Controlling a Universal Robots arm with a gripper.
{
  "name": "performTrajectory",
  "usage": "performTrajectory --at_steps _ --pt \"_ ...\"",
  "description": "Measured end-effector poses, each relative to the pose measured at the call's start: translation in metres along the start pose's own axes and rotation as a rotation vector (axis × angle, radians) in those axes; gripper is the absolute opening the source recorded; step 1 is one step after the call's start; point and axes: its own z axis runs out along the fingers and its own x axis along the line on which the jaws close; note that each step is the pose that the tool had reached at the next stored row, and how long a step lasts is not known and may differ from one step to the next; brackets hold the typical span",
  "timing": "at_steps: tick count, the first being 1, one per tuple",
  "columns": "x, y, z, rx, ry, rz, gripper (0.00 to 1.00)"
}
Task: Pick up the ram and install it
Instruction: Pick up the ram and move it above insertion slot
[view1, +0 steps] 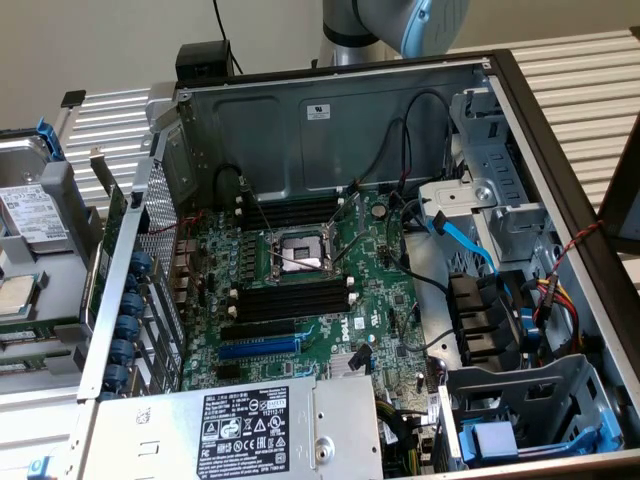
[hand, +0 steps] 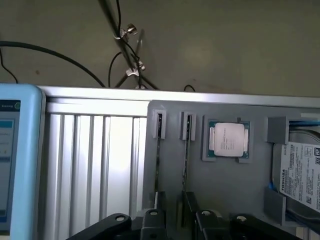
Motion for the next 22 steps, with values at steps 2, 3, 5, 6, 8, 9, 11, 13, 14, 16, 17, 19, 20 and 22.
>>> performTrajectory --at_steps 2,3,5,6,8,9,11,13,14,16,17,19,20,22 --pt "0.000 -0.0001 0.0037 0.0001 0.0006 0.000 0.36" --pt "0.001 -0.0001 0.0055 0.0001 0.0008 0.000 0.36" --pt "0.001 -0.0003 0.0089 0.0002 0.0017 0.001 0.36" --pt "0.002 -0.0004 0.0104 0.0005 0.0022 0.001 0.36" --pt "0.004 -0.0003 0.0129 0.0015 0.0033 0.003 0.36" --pt "0.004 -0.0004 0.0141 0.0023 0.0036 0.004 0.36" --pt "0.006 -0.0004 0.0173 0.0033 0.0040 0.005 0.36" --pt "0.007 -0.0005 0.0208 0.0039 0.0042 0.006 0.36" --pt "0.008 -0.0005 0.0226 0.0043 0.0042 0.007 0.36" --pt "0.009 -0.0006 0.0263 0.0049 0.0043 0.008 0.36" --pt "0.009 -0.0008 0.0281 0.0050 0.0043 0.008 0.36" --pt "0.009 -0.0019 0.0317 0.0052 0.0042 0.009 0.36" --pt "0.009 -0.0029 0.0335 0.0052 0.0042 0.009 0.36" --pt "0.009 -0.0051 0.0367 0.0051 0.0043 0.009 0.36"
